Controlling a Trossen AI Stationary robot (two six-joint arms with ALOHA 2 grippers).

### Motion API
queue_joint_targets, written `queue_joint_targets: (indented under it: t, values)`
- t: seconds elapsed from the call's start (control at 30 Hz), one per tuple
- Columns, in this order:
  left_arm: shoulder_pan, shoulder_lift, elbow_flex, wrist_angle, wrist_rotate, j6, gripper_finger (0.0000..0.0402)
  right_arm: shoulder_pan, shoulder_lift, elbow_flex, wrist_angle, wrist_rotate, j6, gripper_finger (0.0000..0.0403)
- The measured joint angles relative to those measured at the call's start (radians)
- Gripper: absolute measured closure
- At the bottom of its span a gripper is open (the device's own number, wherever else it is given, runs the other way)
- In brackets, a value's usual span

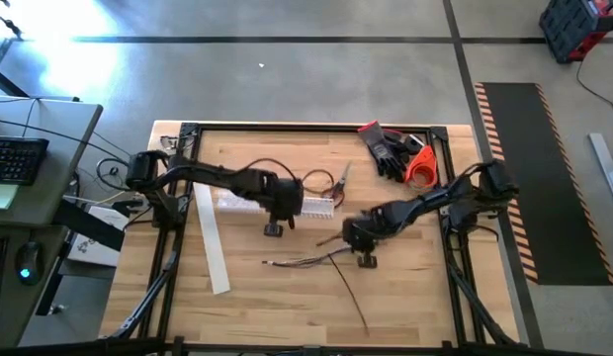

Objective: Ziptie cables
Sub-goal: Put the zip tied cables into the white cable duct

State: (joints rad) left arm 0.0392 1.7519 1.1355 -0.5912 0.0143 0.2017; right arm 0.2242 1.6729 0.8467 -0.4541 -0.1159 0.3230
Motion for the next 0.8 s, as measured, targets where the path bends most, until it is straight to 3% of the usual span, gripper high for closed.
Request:
queue_joint_targets:
  t: [0.2, 0.37, 0.5, 0.67, 0.8]
  values:
    - [-0.082, 0.070, 0.002, 0.179, 0.003, -0.065, 0.0402, 0.196, -0.011, 0.001, -0.022, -0.017, 0.291, 0.0400]
    - [-0.095, 0.143, 0.001, 0.357, 0.032, -0.097, 0.0401, 0.319, -0.010, 0.001, 0.105, 0.019, 0.417, 0.0400]
    - [-0.099, 0.192, 0.012, 0.479, 0.079, -0.107, 0.0401, 0.347, -0.010, 0.001, 0.189, 0.070, 0.452, 0.0400]
    - [-0.113, 0.263, 0.103, 0.480, 0.078, -0.093, 0.0396, 0.343, -0.010, 0.002, 0.200, 0.083, 0.458, 0.0400]
    - [-0.121, 0.294, 0.167, 0.453, 0.093, -0.017, 0.0362, 0.340, -0.010, 0.002, 0.202, 0.090, 0.463, 0.0400]
